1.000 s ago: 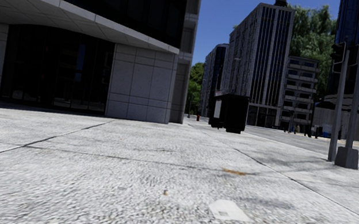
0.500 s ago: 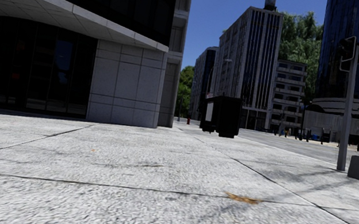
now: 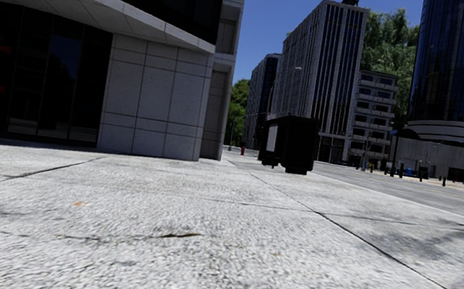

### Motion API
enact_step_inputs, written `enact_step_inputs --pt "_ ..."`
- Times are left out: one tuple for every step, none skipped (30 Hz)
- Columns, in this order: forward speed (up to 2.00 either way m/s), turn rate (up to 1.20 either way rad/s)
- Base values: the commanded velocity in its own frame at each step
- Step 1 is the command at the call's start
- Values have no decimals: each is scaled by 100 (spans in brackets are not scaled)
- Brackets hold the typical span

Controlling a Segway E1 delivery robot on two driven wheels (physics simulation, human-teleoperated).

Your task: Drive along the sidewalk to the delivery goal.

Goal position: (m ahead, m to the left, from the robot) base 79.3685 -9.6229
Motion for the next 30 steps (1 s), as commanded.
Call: enact_step_inputs --pt "200 0" --pt "200 0" --pt "200 0" --pt "200 0" --pt "200 0" --pt "200 0" --pt "200 0" --pt "200 -5" --pt "200 -20" --pt "200 -27" --pt "200 -27" --pt "200 -29" --pt "200 -30" --pt "200 -30" --pt "200 -30" --pt "200 -30" --pt "200 -29" --pt "200 -14" --pt "200 -14" --pt "200 0" --pt "200 0" --pt "200 0" --pt "200 0" --pt "200 0" --pt "200 0" --pt "200 0" --pt "200 0" --pt "200 0" --pt "200 0" --pt "200 0"
